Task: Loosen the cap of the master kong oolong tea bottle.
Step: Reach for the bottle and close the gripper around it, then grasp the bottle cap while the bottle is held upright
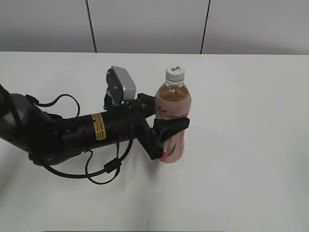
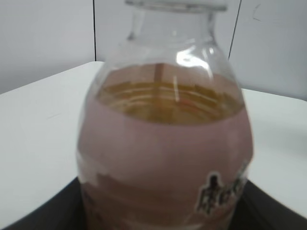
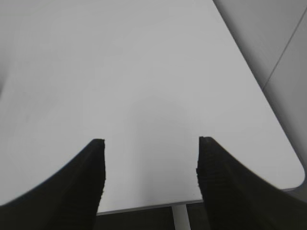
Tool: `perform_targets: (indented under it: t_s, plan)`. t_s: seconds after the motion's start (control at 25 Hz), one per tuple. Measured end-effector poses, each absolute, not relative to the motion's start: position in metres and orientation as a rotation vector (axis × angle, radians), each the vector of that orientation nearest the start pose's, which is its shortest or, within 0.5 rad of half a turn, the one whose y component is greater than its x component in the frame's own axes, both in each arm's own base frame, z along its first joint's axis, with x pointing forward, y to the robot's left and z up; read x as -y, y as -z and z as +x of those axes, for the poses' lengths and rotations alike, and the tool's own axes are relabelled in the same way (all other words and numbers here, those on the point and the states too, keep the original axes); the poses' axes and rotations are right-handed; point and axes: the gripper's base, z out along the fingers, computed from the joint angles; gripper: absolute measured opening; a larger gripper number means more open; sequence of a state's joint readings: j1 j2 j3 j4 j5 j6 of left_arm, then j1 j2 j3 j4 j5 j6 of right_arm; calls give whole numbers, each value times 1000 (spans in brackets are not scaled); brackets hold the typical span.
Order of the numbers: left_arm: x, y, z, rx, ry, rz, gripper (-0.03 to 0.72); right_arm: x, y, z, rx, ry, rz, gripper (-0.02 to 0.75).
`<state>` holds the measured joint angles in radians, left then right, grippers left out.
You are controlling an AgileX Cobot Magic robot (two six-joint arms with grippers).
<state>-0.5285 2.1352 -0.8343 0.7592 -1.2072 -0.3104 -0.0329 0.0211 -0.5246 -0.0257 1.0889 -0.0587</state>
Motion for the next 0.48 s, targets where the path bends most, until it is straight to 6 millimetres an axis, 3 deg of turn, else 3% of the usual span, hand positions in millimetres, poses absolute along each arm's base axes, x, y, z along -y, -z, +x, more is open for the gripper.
perform_targets:
  t_s: [0.28,0.48]
  plan:
    - [233,-105,282,-1471,967,976,406,-10,-297,55,-2335,-65,-185,459]
    - [233,-104,281,-1467,970,987,406,-12,-307,122,-2547,-140,-274,459]
